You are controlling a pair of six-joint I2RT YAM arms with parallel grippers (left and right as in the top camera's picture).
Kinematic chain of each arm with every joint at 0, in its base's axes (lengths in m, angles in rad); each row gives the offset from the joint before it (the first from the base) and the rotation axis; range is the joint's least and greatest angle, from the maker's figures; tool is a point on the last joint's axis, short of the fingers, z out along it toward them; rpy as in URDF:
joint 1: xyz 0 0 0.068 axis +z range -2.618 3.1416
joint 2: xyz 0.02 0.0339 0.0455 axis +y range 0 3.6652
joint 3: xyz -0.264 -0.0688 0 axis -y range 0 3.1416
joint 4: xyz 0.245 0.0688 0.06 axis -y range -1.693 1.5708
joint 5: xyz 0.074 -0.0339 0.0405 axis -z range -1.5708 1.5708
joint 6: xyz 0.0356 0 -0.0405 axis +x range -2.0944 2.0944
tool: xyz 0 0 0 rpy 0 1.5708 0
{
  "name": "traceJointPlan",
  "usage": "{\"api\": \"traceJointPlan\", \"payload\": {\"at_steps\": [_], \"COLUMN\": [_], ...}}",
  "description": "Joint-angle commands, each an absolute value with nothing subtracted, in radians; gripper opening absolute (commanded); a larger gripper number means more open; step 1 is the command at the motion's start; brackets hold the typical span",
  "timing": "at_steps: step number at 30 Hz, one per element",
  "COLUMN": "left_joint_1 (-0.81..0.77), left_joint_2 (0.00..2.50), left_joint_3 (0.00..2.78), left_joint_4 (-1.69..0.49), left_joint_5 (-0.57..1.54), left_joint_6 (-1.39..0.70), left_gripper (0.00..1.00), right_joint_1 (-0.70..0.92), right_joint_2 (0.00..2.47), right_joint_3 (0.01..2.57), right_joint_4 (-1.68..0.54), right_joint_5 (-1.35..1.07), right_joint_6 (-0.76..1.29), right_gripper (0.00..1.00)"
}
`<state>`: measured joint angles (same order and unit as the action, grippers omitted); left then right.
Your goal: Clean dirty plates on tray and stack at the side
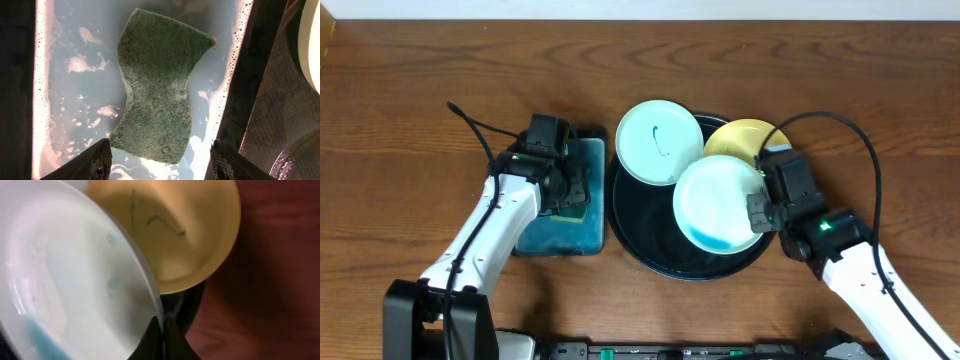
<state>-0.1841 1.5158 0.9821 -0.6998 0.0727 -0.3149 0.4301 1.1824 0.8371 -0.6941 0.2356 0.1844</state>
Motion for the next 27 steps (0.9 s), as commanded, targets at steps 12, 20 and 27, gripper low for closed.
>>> {"api": "traceJointPlan", "payload": {"at_steps": [12,20,27], "left_joint_1": [-0.18,-0.18,-0.18], "left_joint_2": [1.518,1.518,1.518], "left_joint_3": [0.97,0.97,0.97], "left_joint_4": [-0.703,-0.703,-0.703], "left_joint_5": [0.072,0.072,0.072], "left_joint_6": [-0.311,-0.311,-0.311], "left_gripper": [0.65,0.65,0.65], "right_joint_1": [0.768,0.926,0.997], "right_joint_2": [1.201,1.314,1.41], "right_joint_3": [0.918,0.918,0.918], "right_joint_4": [-0.599,-0.461,-0.359], "right_joint_5": [0.863,0.995,1.166], "right_joint_6": [0.028,-0.186,-0.271], "right_gripper": [0.01,0.01,0.01]}}
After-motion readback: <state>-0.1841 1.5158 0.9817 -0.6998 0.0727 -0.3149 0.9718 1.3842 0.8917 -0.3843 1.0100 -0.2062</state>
